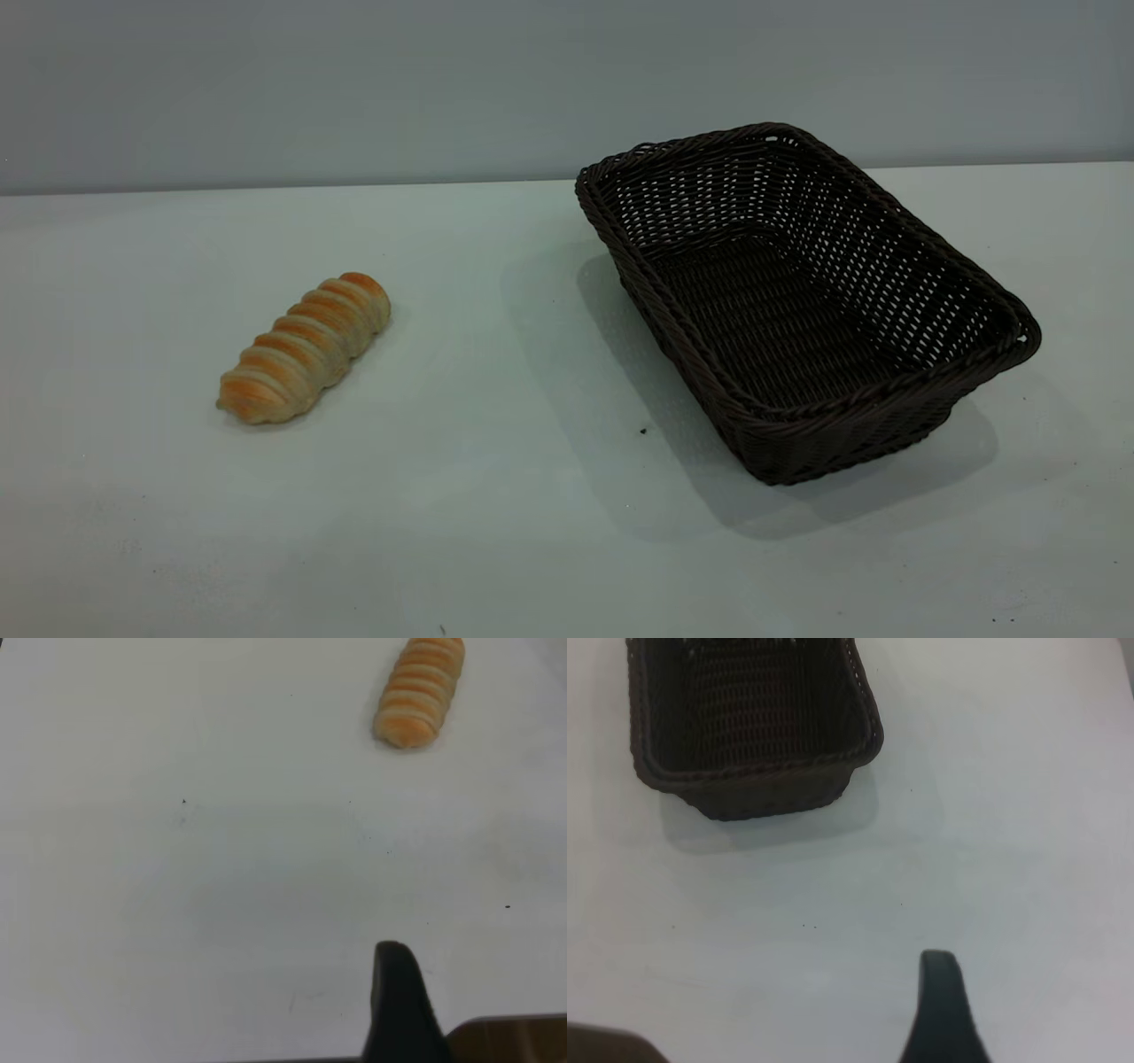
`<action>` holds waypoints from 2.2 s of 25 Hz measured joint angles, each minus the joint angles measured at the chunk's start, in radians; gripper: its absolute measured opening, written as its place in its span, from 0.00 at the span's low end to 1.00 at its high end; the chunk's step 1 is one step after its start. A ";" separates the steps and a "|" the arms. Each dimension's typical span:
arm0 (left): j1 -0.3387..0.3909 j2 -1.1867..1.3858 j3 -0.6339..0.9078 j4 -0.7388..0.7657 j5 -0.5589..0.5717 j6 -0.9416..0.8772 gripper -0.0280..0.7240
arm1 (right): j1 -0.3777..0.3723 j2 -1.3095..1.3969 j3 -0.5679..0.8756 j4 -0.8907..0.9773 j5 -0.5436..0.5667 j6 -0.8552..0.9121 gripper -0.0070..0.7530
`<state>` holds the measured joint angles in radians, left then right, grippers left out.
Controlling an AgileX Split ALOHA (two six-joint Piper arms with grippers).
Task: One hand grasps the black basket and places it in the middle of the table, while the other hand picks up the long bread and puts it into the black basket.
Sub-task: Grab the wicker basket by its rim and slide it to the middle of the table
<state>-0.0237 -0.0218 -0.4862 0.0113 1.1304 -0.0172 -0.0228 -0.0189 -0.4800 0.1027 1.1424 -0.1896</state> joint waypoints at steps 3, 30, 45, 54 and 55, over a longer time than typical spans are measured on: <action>0.000 0.000 0.000 0.000 0.000 0.000 0.68 | 0.000 0.000 0.000 0.000 0.000 0.000 0.75; 0.000 0.000 0.000 0.000 0.000 0.000 0.68 | 0.000 0.000 0.000 0.000 0.000 0.000 0.75; 0.000 0.000 0.000 0.000 0.000 0.000 0.68 | 0.000 0.000 0.000 0.000 0.000 0.002 0.75; 0.000 0.012 -0.042 -0.024 -0.109 0.010 0.68 | 0.000 0.000 0.000 0.000 -0.003 0.015 0.75; 0.000 0.031 -0.046 -0.031 -0.119 0.010 0.68 | 0.000 0.000 -0.001 0.000 -0.007 0.015 0.75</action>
<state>-0.0237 0.0093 -0.5319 -0.0196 1.0116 -0.0072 -0.0228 -0.0189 -0.4809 0.1027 1.1359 -0.1748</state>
